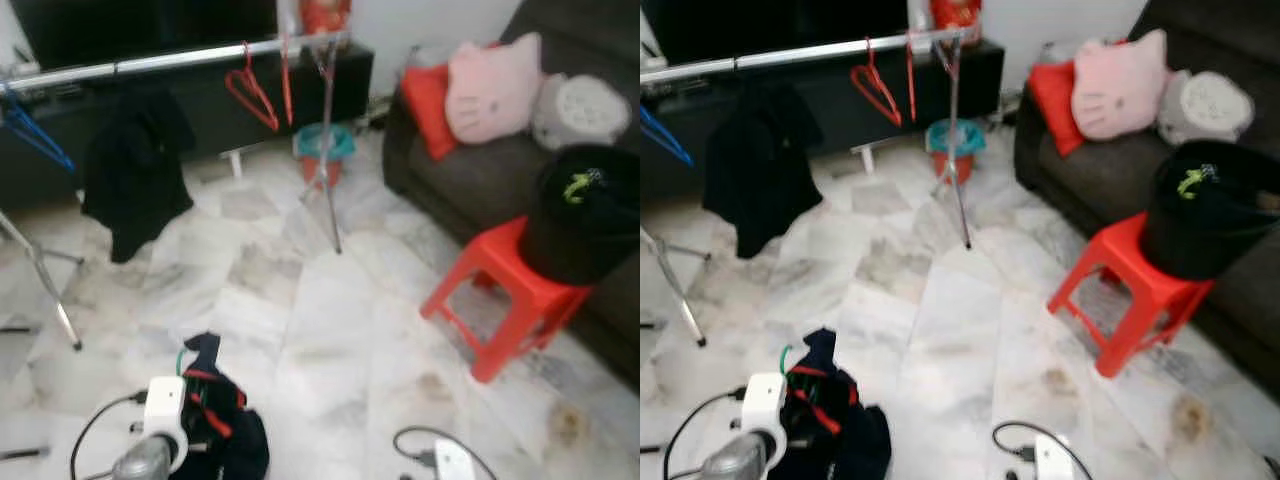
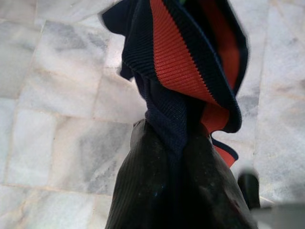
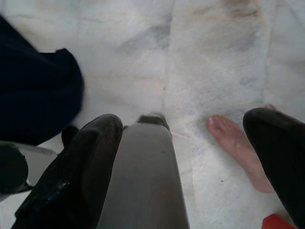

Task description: Hang hanger

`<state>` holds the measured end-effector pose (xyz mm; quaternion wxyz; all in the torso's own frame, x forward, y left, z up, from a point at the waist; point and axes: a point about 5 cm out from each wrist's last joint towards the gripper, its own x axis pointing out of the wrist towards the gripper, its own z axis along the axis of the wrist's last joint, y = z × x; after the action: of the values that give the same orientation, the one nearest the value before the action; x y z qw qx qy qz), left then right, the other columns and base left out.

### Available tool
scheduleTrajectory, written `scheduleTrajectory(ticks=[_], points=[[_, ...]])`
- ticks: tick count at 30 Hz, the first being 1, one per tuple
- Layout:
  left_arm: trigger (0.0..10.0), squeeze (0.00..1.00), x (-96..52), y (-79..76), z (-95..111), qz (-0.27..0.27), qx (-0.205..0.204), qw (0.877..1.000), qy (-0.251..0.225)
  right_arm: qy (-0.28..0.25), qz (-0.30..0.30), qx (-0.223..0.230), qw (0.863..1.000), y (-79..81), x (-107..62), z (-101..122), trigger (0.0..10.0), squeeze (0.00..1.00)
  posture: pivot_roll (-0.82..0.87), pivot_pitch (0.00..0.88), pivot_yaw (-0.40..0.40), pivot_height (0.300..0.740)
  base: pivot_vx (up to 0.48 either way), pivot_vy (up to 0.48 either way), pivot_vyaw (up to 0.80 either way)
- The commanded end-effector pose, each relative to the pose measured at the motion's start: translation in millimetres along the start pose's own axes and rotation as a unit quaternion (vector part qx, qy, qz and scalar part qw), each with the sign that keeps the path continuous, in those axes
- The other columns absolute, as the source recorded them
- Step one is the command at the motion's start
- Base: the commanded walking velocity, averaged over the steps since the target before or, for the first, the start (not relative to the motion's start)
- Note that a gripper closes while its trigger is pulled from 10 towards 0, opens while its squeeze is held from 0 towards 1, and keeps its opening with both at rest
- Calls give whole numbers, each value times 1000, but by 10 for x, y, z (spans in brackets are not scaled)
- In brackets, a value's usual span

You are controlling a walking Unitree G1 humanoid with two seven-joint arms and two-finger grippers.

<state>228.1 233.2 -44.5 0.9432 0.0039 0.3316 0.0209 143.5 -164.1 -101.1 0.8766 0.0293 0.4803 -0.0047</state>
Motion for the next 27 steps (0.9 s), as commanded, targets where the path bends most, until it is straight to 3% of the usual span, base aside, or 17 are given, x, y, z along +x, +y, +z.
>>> scheduleTrajectory(ticks=[1,21,27], points=[[10000,0,7,-3,24,-1,6,1000,-3,-3,-10,-3,1000,-74,-2,25,10000,0,-141,0,-13,740,-285,0,0],[10000,0,12,0,42,-2,6,1000,-6,-4,-9,-6,1000,-69,3,41,10000,0,-139,0,-13,740,-290,0,0],[10000,0,13,-12,64,-11,21,1000,-13,-14,-12,-7,1000,-74,0,54,10000,0,-140,0,-15,740,0,0,0]])
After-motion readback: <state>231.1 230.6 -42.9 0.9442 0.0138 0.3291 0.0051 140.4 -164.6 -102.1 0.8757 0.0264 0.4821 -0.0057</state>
